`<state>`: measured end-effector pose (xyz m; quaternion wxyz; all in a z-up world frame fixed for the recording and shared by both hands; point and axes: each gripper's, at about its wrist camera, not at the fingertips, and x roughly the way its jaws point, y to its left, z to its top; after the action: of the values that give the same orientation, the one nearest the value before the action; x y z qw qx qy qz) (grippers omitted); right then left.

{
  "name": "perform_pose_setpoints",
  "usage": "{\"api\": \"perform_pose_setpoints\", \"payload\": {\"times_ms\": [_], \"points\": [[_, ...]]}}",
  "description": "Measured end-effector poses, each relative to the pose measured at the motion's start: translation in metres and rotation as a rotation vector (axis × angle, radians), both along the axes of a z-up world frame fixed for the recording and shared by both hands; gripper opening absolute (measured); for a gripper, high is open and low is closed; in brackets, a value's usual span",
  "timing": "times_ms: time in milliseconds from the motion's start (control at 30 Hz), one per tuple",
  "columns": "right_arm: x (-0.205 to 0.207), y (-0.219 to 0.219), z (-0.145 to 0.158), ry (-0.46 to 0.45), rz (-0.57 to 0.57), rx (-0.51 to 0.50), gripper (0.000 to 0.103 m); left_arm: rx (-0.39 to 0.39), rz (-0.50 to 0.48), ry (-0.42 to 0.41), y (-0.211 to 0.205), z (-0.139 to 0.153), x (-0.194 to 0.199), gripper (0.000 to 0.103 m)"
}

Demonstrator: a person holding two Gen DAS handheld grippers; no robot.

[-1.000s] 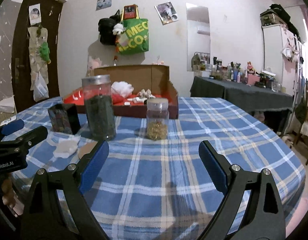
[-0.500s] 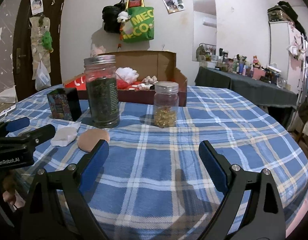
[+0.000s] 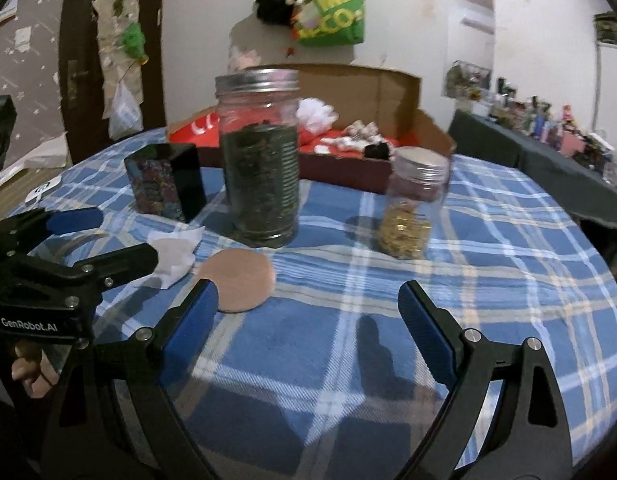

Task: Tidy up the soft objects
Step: 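Move both tools back toward the white tissue and tan sponge on the table, then grasp the white tissue with the left tool while the right tool grasps the tan sponge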

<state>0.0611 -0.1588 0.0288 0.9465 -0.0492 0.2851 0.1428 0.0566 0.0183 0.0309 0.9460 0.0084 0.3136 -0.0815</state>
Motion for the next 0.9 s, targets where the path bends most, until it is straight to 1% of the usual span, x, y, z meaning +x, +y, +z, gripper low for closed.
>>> {"api": "perform_pose_setpoints", "payload": {"times_ms": [167, 200, 300, 467, 533, 600, 633, 667, 700, 733, 767, 800, 833, 867, 900], "points": [[0.014, 0.009, -0.001, 0.066, 0.092, -0.031, 0.092, 0.009, -0.056, 0.044, 0.002, 0.000, 0.013, 0.097], [0.017, 0.010, -0.002, 0.084, 0.115, -0.038, 0.092, 0.015, -0.073, 0.055, 0.002, -0.001, 0.015, 0.094], [0.022, 0.016, -0.002, 0.104, 0.170, -0.065, 0.092, 0.037, -0.129, 0.071, -0.001, -0.002, 0.018, 0.090], [0.028, 0.029, -0.005, 0.133, 0.259, -0.131, 0.092, 0.102, -0.225, 0.099, -0.012, -0.006, 0.023, 0.079], [0.028, 0.036, -0.004, 0.129, 0.286, -0.163, 0.090, 0.110, -0.246, 0.118, -0.014, -0.008, 0.027, 0.075], [0.028, 0.041, -0.004, 0.118, 0.298, -0.187, 0.089, 0.101, -0.260, 0.135, -0.014, -0.009, 0.030, 0.069], [0.029, 0.043, -0.004, 0.119, 0.305, -0.192, 0.086, 0.094, -0.269, 0.145, -0.014, -0.010, 0.032, 0.066], [0.030, 0.044, -0.005, 0.130, 0.318, -0.190, 0.080, 0.083, -0.281, 0.157, -0.014, -0.011, 0.034, 0.063], [0.032, 0.045, -0.006, 0.143, 0.325, -0.187, 0.077, 0.075, -0.290, 0.165, -0.014, -0.012, 0.035, 0.060], [0.034, 0.045, -0.007, 0.153, 0.327, -0.184, 0.067, 0.073, -0.293, 0.166, -0.014, -0.012, 0.035, 0.058], [0.036, 0.044, -0.009, 0.165, 0.329, -0.175, 0.056, 0.067, -0.301, 0.166, -0.015, -0.012, 0.035, 0.053], [0.037, 0.043, -0.009, 0.177, 0.340, -0.151, 0.052, 0.062, -0.307, 0.167, -0.015, -0.012, 0.035, 0.044], [0.038, 0.042, -0.009, 0.182, 0.341, -0.137, 0.051, 0.056, -0.316, 0.166, -0.015, -0.012, 0.035, 0.040], [0.037, 0.040, -0.009, 0.180, 0.338, -0.130, 0.044, 0.050, -0.324, 0.165, -0.015, -0.012, 0.035, 0.035], [0.036, 0.039, -0.008, 0.171, 0.336, -0.122, 0.042, 0.041, -0.331, 0.165, -0.015, -0.012, 0.035, 0.024]]}}
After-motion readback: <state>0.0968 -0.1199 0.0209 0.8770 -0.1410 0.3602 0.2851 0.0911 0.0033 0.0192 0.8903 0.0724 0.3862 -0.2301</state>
